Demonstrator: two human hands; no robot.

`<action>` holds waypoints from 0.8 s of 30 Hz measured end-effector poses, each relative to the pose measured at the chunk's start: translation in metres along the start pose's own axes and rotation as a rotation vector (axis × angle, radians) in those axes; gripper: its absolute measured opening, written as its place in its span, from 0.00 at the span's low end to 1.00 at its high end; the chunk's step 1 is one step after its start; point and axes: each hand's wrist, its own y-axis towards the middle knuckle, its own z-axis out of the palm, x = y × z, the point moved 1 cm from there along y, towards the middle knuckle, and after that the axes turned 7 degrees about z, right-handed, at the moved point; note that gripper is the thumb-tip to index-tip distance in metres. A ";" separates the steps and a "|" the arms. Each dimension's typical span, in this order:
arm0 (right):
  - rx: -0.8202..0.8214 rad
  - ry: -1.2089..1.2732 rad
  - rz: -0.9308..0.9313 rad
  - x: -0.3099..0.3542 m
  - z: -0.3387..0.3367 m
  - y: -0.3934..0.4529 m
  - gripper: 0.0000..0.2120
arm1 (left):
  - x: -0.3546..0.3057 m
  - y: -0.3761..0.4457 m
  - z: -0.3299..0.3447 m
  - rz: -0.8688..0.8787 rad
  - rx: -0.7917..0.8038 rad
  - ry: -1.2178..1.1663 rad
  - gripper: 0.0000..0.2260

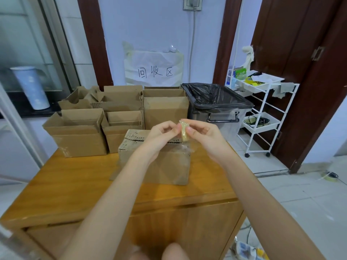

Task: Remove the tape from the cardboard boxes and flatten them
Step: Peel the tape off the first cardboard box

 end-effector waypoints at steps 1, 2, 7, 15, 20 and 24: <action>0.007 0.028 0.019 0.001 0.000 0.001 0.12 | 0.000 0.000 0.000 0.000 -0.009 -0.004 0.13; 0.012 0.056 0.036 0.001 0.001 0.003 0.11 | 0.000 0.001 0.000 0.001 -0.019 -0.012 0.13; -0.014 0.078 0.024 0.003 0.003 0.006 0.08 | 0.005 0.005 -0.001 -0.019 -0.133 -0.034 0.12; -0.312 -0.002 -0.045 0.007 0.010 0.013 0.06 | 0.006 0.006 0.000 -0.031 -0.369 -0.229 0.13; -0.365 -0.230 -0.051 0.005 0.009 0.016 0.04 | 0.009 0.002 0.004 0.054 -0.304 -0.018 0.06; -0.306 -0.305 -0.040 0.005 0.008 0.017 0.05 | 0.010 0.002 0.002 0.066 -0.281 0.036 0.05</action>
